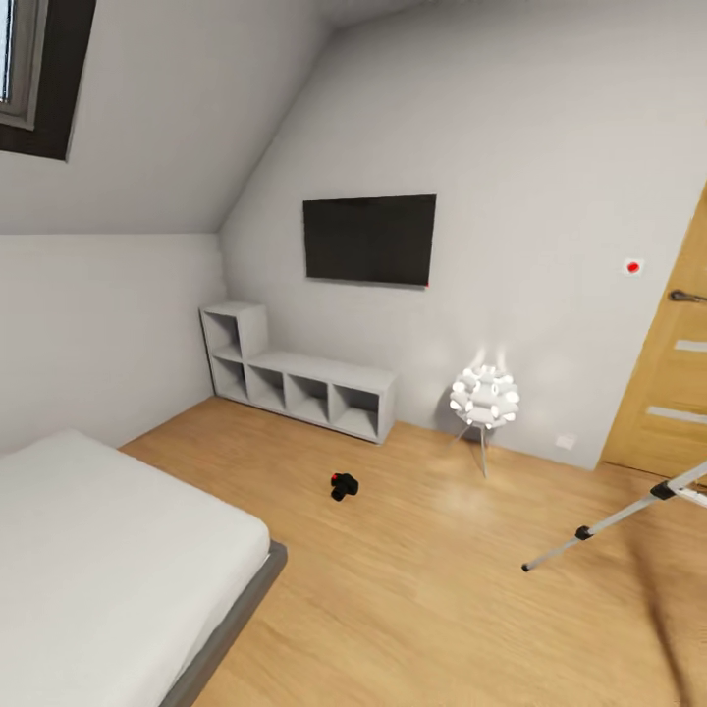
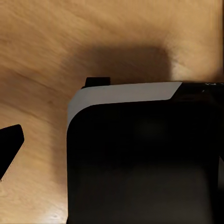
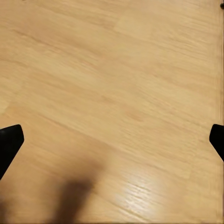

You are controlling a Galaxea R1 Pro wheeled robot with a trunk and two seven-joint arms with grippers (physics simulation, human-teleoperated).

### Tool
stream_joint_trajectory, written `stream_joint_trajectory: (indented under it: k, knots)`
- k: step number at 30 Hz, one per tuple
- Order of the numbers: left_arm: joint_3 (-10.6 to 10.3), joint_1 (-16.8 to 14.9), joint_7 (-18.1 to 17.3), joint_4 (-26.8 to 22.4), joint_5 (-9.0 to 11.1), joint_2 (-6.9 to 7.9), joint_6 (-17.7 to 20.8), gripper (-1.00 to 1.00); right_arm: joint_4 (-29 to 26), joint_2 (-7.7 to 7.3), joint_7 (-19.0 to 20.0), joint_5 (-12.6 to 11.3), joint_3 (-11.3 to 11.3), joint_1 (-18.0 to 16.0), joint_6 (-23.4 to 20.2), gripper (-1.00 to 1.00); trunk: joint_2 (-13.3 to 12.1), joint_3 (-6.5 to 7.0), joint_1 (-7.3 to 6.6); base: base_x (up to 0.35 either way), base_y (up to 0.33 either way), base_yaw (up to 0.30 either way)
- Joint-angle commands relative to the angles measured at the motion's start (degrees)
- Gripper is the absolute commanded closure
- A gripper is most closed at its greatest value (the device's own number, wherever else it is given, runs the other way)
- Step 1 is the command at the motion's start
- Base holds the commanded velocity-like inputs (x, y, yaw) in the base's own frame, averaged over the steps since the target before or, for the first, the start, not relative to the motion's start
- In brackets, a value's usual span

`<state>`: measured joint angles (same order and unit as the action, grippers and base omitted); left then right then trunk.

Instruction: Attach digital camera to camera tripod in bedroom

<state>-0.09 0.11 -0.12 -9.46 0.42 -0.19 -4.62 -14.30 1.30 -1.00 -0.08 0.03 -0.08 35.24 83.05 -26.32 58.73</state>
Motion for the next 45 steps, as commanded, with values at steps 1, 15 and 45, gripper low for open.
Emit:
stream_joint_trajectory:
  k: [1,15,45]
  knots:
    - [0.0,0.0,0.0,0.0,0.0,0.0,-0.1,-1.0,0.0,0.01,-0.1,0.0,0.0,0.0,0.1,-1.0,0.0,-0.05,0.0,0.035,0.0,-0.28]
    - [0.0,0.0,0.0,0.0,0.0,0.02,-0.2,-1.0,0.0,0.01,-0.1,0.0,0.0,0.0,0.1,-1.0,0.0,-0.05,0.0,0.279,-0.003,-0.28]
    - [0.0,0.0,0.0,0.0,0.0,0.02,-0.1,-1.0,0.0,0.1,-0.1,0.0,0.1,0.0,0.1,-1.0,0.0,-0.05,0.0,0.334,-0.018,-0.112]
